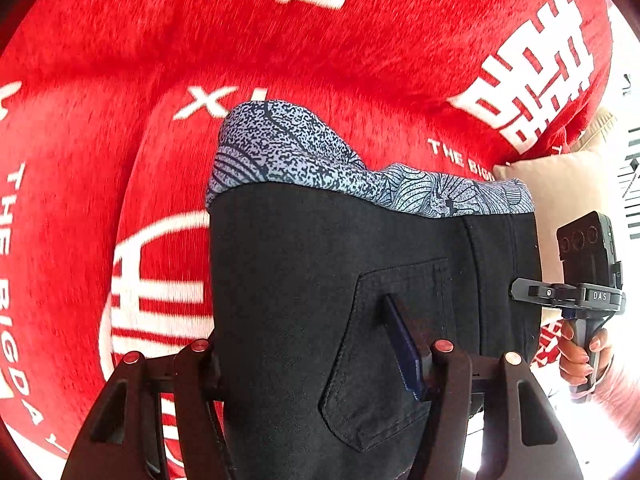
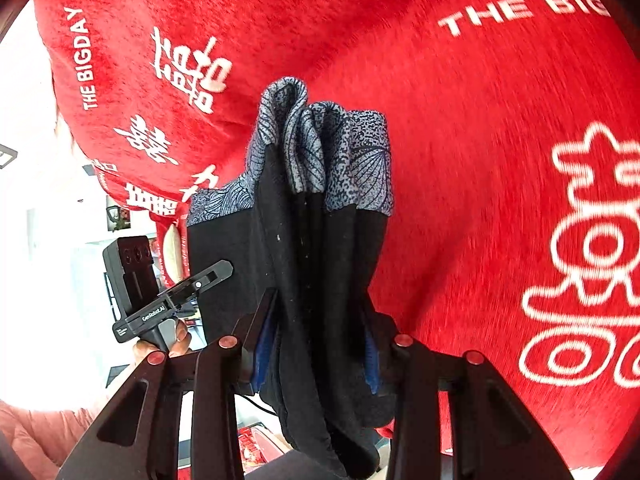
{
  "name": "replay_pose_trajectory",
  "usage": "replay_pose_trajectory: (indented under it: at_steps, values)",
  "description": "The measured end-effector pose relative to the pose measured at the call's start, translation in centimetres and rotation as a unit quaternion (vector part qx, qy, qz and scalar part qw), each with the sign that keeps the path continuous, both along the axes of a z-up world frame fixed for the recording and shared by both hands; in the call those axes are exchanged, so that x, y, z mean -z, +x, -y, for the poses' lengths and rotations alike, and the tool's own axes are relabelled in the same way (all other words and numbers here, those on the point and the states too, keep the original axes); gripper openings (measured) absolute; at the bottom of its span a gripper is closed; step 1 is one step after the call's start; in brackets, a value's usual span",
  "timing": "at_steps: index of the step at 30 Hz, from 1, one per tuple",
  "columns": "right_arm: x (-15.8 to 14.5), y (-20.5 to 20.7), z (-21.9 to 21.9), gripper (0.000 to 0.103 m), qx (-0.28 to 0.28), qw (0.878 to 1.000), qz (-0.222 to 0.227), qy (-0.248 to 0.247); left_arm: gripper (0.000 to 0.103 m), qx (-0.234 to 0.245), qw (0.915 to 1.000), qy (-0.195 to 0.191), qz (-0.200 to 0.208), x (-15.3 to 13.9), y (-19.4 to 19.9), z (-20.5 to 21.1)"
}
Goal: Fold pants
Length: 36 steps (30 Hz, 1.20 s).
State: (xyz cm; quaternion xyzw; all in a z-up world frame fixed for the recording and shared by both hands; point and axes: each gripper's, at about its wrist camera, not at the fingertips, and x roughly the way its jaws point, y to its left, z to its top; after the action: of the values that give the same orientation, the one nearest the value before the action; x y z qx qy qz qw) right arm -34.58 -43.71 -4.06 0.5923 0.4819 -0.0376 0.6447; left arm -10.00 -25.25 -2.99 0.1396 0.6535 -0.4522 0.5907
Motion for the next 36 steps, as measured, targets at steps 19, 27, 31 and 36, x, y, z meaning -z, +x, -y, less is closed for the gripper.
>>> replay_pose_trajectory:
  at_steps: [19,27,31,36]
  values:
    - [3.2,-2.7,-4.8,0.051,0.026,0.995,-0.056,-0.081,0.091,-0.011,0.9986,0.028,0.044,4.6,-1.4,-3.8]
    - [1.2,-1.9,-6.0,0.070,0.031,0.978,-0.150,-0.142,0.103,0.004,0.9905,0.070,0.118,3.2,-2.5,-5.0]
    - [-0.5,-2.0,-6.8,0.078,0.025,0.958,-0.217,-0.188,0.103,0.003,0.9843,0.100,0.145,2.4,-3.5,-6.1]
    - [-4.0,-1.6,-9.1,0.083,-0.005,0.919,-0.266,-0.291,0.103,0.003,0.9790,0.127,0.160,1.2,-4.9,-7.3]
